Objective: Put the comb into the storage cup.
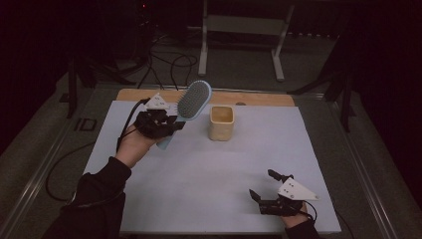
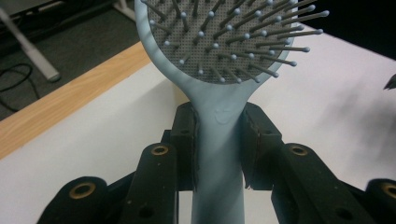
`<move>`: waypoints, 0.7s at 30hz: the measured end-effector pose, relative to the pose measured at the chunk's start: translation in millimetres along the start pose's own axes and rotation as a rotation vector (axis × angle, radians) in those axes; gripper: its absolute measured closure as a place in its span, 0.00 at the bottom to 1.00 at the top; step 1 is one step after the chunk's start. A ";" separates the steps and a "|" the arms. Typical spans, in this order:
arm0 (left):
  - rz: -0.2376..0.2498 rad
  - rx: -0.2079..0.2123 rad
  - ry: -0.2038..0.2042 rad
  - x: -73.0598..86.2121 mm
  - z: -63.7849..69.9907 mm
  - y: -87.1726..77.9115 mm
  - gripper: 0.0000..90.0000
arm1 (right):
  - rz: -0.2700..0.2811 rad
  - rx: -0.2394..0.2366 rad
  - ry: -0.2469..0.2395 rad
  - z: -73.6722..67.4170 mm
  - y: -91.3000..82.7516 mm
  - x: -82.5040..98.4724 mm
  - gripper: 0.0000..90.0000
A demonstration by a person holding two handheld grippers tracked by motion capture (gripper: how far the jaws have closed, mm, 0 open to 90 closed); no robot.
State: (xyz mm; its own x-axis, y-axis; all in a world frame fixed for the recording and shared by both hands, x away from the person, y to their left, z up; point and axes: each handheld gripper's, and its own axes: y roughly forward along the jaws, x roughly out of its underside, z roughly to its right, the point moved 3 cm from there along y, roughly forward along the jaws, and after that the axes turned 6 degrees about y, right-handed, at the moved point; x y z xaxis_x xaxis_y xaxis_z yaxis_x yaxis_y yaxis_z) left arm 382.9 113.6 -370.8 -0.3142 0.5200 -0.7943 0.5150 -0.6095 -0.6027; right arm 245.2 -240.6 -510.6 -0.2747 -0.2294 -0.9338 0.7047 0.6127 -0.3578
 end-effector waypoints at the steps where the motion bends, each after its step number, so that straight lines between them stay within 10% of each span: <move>1: 0.007 0.006 -0.002 -2.8 0.6 1.1 0.78 | 0.001 0.000 0.000 0.1 0.1 0.0 0.11; 21: 0.091 0.026 0.012 -45.5 11.4 26.5 0.78 | 0.004 0.001 0.001 0.7 -0.5 -0.3 0.11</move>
State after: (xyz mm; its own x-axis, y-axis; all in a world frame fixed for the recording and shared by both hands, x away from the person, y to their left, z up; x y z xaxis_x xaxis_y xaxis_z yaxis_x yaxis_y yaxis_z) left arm 401.7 66.9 -351.5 -0.2569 0.4687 -0.8452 0.5201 -0.6700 -0.5297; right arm 245.4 -241.3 -510.1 -0.2720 -0.2263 -0.9353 0.7065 0.6129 -0.3538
